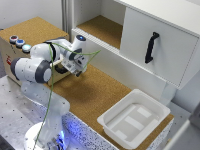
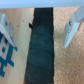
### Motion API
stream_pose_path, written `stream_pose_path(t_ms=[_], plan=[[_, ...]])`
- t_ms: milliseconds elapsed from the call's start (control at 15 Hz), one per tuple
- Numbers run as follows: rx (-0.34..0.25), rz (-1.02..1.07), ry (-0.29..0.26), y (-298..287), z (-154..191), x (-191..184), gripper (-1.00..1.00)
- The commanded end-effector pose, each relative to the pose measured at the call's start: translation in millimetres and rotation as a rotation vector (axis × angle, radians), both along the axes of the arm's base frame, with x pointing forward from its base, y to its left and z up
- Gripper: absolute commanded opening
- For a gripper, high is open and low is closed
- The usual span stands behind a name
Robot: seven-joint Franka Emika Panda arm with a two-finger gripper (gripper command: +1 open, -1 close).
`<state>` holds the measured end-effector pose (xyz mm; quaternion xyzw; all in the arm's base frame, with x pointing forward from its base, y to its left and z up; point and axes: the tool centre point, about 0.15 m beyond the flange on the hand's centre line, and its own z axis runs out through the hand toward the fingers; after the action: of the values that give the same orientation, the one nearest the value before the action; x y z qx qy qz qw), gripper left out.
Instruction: Pull the drawer
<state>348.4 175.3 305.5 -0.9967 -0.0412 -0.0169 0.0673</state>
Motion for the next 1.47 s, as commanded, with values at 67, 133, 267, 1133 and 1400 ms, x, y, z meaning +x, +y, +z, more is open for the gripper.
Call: stream_pose_path(t_ms=[67,133,267,1133,1400], plan=[[-0.161,-0.049,-0.078,-3.0,73.9,-7.4,1.00],[-0.184,-0.056,-0.112,-2.6,89.9,-11.2,1.00],[-0.207,-0.050,-0.175,2.3,119.4,-18.3,1.00],[-0.202,0.567,0.020,135.9,119.3,28.4,1.00],[-0.219,0.700,0.026,170.1,107.4,38.6,1.00]])
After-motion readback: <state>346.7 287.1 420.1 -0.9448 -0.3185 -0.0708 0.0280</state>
